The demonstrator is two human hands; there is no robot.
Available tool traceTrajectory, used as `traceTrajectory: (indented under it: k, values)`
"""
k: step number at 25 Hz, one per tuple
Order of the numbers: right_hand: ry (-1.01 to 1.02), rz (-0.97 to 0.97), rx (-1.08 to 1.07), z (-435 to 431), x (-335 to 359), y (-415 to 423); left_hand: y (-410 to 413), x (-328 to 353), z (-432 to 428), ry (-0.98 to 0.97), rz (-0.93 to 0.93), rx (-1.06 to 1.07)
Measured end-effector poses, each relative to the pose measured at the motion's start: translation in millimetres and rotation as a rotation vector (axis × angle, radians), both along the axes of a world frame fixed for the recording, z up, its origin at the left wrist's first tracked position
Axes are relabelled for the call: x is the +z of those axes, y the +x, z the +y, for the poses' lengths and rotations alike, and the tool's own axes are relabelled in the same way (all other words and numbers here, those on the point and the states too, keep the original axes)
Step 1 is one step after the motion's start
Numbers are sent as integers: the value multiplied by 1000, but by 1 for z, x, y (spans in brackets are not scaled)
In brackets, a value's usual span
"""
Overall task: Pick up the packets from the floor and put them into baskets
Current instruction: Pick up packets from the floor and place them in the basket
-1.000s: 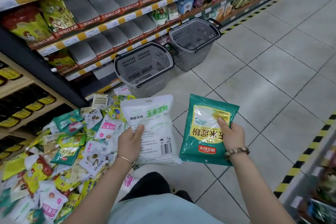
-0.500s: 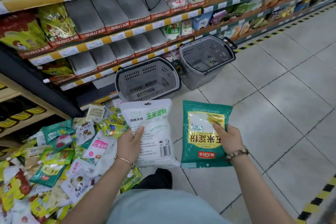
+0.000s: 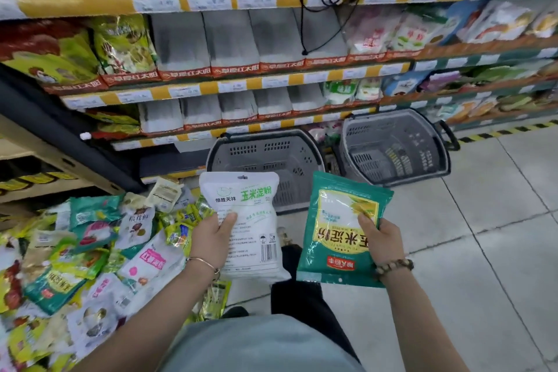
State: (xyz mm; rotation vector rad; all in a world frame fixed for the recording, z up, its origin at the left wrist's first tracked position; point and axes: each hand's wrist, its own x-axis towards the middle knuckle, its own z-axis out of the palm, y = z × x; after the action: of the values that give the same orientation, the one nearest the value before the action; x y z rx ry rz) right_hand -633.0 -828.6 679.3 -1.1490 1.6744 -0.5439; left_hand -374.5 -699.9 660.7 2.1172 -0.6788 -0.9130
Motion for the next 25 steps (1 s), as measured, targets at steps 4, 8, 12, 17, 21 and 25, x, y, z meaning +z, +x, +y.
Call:
traceTrajectory:
  k: [4,8,12,17,21,25]
  values:
    - [32,53,208,-107,-28,43,20,-24,-74,95,-68,80]
    - [29,126,336,-182,-67,83,41,-63,-127,223,-65,176]
    - [62,254,444,-228,-137,123,68,-122,-168,351,-96,291]
    - [127,321,454,-260,-283,168,114,-248,-199,324,-1,488]
    - [145,361,537,-272,-406,202,142,-366,-221,394,-165,285]
    - [139,438,560,-287,-525,219,154,-489,-234,439,-154,219]
